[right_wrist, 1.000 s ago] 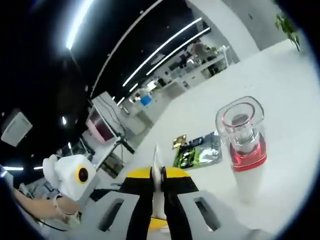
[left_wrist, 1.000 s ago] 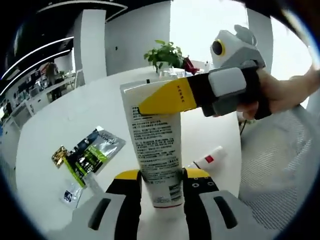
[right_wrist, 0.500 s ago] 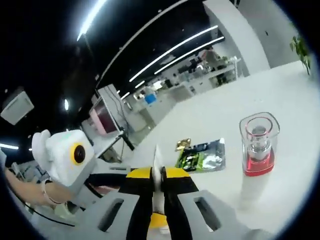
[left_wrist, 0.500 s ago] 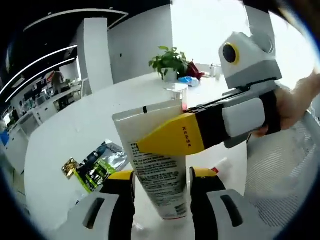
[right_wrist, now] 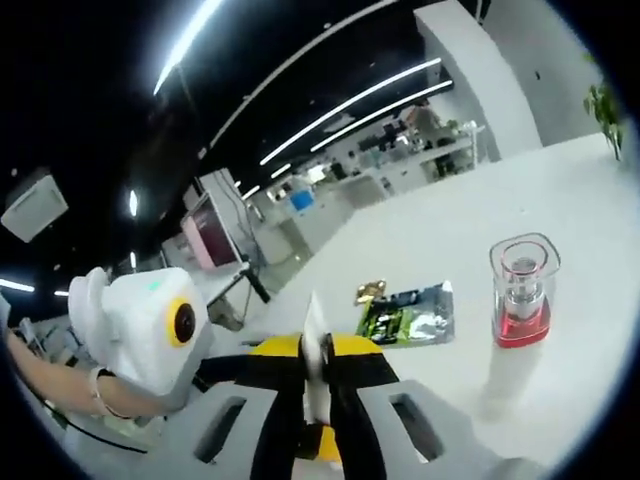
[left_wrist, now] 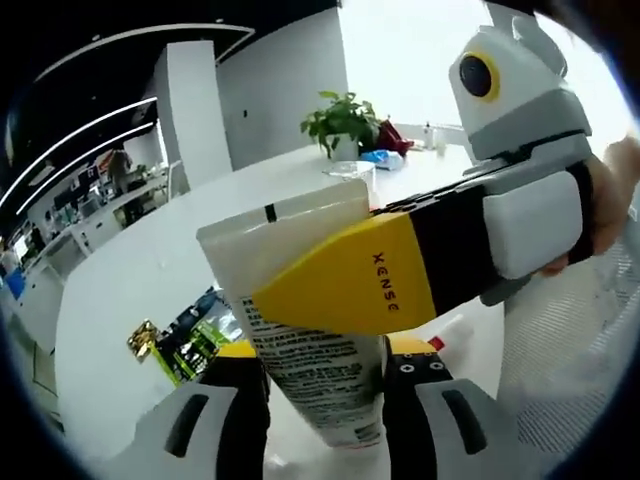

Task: Arrange the skincare products in the storage area until every visible bottle or jar stands upright without overlapping.

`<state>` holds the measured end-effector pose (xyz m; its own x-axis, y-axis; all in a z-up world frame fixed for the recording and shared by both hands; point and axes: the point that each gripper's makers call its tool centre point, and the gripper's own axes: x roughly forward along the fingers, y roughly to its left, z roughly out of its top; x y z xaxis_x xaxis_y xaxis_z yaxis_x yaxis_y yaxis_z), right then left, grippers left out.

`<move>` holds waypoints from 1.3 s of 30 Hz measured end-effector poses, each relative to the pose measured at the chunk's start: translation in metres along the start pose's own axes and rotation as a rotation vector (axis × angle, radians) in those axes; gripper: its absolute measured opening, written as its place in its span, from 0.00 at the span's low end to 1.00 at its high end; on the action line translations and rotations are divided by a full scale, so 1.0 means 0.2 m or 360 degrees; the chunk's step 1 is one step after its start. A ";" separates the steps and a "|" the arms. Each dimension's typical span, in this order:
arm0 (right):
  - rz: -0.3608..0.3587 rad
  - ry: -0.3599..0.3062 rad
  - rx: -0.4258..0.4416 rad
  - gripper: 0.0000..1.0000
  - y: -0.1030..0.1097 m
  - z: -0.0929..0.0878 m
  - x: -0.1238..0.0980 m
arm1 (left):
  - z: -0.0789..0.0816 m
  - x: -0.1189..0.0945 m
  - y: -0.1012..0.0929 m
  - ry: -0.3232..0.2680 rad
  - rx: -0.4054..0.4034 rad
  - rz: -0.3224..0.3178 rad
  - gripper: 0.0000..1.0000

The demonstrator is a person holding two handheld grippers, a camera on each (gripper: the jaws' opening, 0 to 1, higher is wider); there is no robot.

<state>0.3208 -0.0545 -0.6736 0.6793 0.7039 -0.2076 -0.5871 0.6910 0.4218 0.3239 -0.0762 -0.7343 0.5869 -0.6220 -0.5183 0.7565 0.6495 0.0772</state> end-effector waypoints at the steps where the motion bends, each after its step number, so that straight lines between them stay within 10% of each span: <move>1: 0.0002 0.0000 0.0000 0.09 0.00 0.00 0.00 | 0.00 0.00 0.00 -0.0004 -0.0012 -0.0006 0.37; 26: 0.0315 0.0220 -0.0493 0.12 0.08 0.10 -0.13 | 0.00 -0.05 -0.07 -0.0288 0.0020 -0.0368 0.33; 39: 0.0549 0.0455 -0.1453 0.21 0.02 0.19 -0.19 | 0.00 -0.12 -0.16 -0.0436 0.0084 -0.0581 0.33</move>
<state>0.3094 -0.0851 -0.6313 0.3490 0.8188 -0.4557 -0.9243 0.2204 -0.3117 0.2851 -0.0823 -0.7253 0.3287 -0.9033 -0.2757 0.9374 0.3477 -0.0213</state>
